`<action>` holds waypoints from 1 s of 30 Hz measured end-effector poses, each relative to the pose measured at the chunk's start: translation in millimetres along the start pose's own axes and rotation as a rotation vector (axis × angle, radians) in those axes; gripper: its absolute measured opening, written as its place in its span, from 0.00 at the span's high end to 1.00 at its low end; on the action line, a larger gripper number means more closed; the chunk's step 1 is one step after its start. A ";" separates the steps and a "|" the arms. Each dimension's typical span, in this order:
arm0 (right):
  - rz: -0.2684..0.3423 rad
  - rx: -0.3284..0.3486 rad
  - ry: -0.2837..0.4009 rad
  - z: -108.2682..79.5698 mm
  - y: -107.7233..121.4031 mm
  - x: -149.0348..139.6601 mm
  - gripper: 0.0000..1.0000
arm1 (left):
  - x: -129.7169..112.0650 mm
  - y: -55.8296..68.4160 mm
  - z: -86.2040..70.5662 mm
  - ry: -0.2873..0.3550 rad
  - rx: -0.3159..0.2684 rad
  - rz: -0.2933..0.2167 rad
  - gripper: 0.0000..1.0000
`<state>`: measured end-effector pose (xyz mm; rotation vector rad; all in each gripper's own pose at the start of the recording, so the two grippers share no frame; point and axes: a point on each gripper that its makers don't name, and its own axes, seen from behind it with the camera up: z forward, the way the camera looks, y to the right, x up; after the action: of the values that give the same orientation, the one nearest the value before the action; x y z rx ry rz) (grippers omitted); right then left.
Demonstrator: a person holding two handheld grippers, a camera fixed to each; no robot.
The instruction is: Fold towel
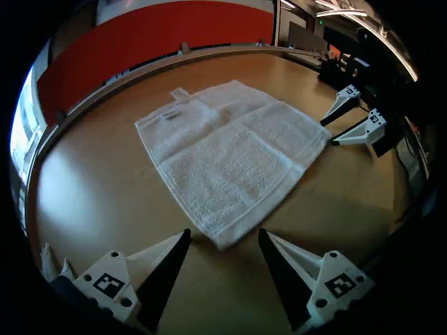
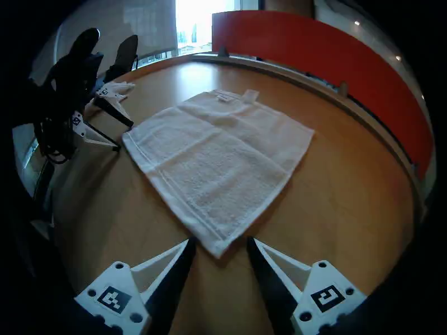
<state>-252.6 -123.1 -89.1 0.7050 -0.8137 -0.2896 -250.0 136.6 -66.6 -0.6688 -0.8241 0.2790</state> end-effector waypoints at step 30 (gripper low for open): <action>0.023 0.001 0.003 -0.9 -5.4 4.8 0.86 | 8.4 4.1 3.8 -0.003 0.033 -0.027 0.88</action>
<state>-248.5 -129.1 -90.4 0.6965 -0.8187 -0.2671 -247.2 145.4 -62.5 -0.6262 -0.8292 0.2681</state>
